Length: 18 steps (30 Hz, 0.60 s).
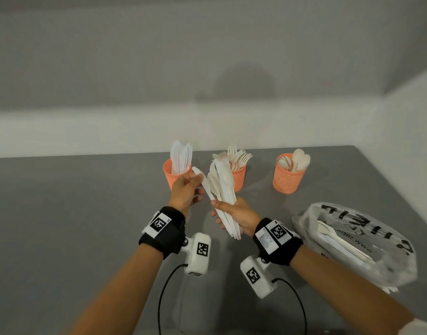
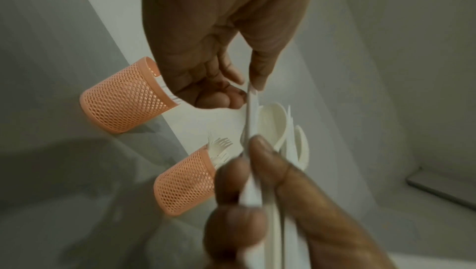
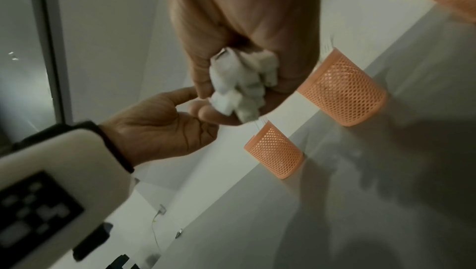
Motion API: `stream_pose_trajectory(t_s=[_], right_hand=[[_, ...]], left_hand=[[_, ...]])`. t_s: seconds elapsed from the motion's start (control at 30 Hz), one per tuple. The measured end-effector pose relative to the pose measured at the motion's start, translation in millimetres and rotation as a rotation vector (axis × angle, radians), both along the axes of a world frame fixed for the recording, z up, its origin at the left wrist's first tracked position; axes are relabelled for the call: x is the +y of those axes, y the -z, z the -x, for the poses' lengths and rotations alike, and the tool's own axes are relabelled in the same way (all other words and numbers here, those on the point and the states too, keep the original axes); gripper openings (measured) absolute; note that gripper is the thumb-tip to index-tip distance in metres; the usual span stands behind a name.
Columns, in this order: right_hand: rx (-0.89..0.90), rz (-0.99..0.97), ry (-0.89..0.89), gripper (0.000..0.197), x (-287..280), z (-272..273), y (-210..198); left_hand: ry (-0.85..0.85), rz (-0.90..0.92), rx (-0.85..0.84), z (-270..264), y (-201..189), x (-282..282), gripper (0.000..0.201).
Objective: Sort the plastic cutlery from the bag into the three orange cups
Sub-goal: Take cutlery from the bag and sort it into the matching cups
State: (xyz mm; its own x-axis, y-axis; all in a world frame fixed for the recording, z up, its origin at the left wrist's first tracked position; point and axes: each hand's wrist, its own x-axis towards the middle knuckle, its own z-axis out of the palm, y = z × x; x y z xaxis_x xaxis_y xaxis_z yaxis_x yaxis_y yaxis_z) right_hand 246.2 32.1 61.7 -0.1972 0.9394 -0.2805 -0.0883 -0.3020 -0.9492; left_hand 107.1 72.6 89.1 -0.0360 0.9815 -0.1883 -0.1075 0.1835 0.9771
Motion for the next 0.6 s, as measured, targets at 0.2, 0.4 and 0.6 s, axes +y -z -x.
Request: stream_pose_trajectory(t_s=[0.2, 0.4, 0.6], right_hand=[[0.007, -0.004, 0.007, 0.008, 2.9, -1.3, 1.3], [-0.027, 0.015, 0.117, 0.013, 3.8, -5.2, 6.2], [-0.106, -0.031, 0.026, 0.013, 2.4, -4.9, 6.9]], left_hand=[[-0.041, 0.002, 0.079, -7.1, 8.1, -7.3, 0.011], [-0.186, -0.107, 0.083, -0.4, -13.9, 4.9, 0.016], [0.028, -0.148, 0.233, -16.4, -21.8, 6.2, 0.007]])
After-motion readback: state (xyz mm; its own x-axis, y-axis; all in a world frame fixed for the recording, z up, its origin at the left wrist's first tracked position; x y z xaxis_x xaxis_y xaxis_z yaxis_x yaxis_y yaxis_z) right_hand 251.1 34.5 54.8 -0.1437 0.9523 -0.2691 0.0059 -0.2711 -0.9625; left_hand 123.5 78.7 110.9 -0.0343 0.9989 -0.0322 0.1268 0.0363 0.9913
